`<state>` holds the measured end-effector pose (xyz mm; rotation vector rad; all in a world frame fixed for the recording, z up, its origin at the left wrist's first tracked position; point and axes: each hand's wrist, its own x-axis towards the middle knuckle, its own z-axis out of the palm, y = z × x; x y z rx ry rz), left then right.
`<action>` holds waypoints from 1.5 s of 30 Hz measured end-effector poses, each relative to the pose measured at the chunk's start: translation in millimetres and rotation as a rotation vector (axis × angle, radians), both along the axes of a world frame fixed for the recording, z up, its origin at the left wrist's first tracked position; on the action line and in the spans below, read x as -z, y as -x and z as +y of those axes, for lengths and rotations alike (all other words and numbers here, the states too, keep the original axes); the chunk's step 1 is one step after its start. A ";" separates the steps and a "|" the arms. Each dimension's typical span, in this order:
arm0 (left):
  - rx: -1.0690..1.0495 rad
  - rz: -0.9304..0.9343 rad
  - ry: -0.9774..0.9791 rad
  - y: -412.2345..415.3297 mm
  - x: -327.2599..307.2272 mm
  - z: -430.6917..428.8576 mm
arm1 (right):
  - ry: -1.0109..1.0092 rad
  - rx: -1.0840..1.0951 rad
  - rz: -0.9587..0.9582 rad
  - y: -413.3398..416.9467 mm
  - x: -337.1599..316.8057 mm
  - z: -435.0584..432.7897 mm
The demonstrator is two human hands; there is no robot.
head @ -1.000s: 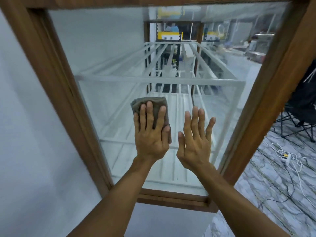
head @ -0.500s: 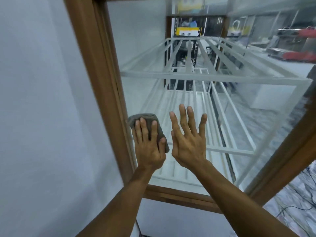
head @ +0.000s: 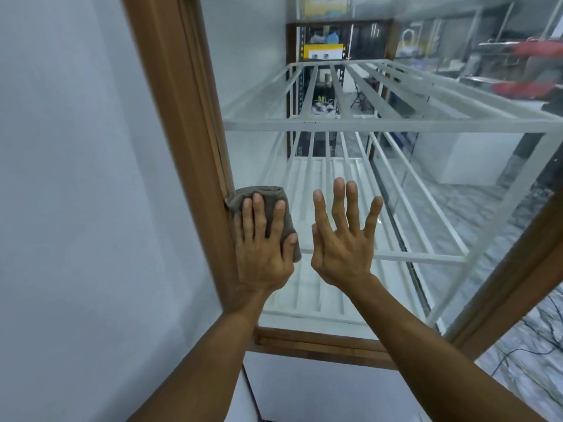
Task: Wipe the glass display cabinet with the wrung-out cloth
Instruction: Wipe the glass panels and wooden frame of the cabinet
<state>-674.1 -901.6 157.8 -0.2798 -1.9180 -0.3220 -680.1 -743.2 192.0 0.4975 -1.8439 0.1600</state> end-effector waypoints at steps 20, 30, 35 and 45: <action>0.106 0.037 -0.128 -2.2 0.2 135.9 | 0.020 0.116 -0.062 -14.9 18.9 124.6; 0.124 0.065 0.092 -6.0 9.2 203.9 | -0.007 0.163 -0.111 -36.5 23.8 231.0; 0.134 0.060 0.025 -8.3 -2.0 273.5 | -0.065 0.128 -0.046 -37.1 28.0 243.1; 0.156 0.090 0.100 -8.5 10.5 316.4 | -0.085 0.024 0.102 -22.6 30.9 307.5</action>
